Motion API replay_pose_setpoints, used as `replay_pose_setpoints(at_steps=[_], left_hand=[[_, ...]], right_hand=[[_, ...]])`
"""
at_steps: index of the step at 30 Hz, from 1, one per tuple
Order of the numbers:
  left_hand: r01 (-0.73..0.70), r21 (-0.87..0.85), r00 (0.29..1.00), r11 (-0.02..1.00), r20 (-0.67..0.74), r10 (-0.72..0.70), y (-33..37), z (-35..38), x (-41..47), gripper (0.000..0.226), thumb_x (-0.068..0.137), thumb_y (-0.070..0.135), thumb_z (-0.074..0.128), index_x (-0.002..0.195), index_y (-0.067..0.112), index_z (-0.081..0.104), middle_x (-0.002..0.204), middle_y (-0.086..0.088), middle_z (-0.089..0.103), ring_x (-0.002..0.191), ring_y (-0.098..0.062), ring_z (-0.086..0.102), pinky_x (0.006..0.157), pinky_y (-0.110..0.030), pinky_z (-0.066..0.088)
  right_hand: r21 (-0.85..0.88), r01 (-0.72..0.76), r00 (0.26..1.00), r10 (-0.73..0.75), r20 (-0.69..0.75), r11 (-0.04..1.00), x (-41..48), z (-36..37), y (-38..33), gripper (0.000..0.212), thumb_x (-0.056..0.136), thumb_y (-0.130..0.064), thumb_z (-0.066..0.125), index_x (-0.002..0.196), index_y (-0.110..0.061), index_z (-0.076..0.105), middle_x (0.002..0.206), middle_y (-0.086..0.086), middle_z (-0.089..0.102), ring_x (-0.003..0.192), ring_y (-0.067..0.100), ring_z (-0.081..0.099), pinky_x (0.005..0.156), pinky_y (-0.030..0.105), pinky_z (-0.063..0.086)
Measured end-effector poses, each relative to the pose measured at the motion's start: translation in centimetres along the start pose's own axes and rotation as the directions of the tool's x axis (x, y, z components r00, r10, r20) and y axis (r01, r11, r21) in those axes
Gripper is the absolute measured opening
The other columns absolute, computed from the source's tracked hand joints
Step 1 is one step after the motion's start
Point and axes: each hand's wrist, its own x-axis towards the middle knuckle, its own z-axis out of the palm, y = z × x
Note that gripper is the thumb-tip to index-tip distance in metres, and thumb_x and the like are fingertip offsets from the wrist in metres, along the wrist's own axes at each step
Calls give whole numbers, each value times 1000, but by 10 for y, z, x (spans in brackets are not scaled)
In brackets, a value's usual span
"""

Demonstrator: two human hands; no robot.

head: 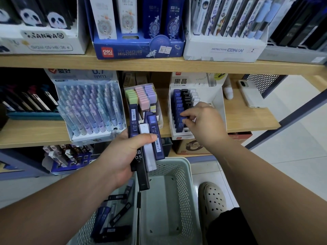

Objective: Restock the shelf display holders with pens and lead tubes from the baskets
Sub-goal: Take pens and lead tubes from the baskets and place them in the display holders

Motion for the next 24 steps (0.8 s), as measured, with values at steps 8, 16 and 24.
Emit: replay_pose_setpoints(at_steps=[8, 16, 24], left_hand=[[4, 14, 1000, 1000, 11, -5, -2, 2, 4, 19, 81, 13, 77, 86, 31, 79, 99, -4, 79, 88, -22, 76, 62, -31, 57], [27, -41, 1000, 999, 1, -27, -4, 12, 10, 38, 81, 5, 75, 118, 16, 69, 106, -12, 77, 97, -32, 74, 61, -33, 60], [31, -21, 999, 999, 41, -31, -10, 25, 18, 36, 82, 5, 74, 116, 17, 70, 108, -11, 76, 99, -31, 74, 66, -37, 61]], right_hand=[[245, -505, 844, 533, -59, 828, 9, -19, 37, 48, 96, -44, 60, 138, -23, 55, 137, 9, 56, 119, 27, 57, 98, 44, 50], [348, -758, 647, 699, 305, 551, -3, -16, 59, 61, 98, -51, 56, 150, -22, 42, 146, 5, 52, 126, 29, 54, 101, 40, 44], [156, -570, 821, 565, 79, 807, -5, -38, 42, 47, 94, -55, 57, 125, -20, 63, 108, 1, 60, 101, 27, 64, 83, 46, 56]])
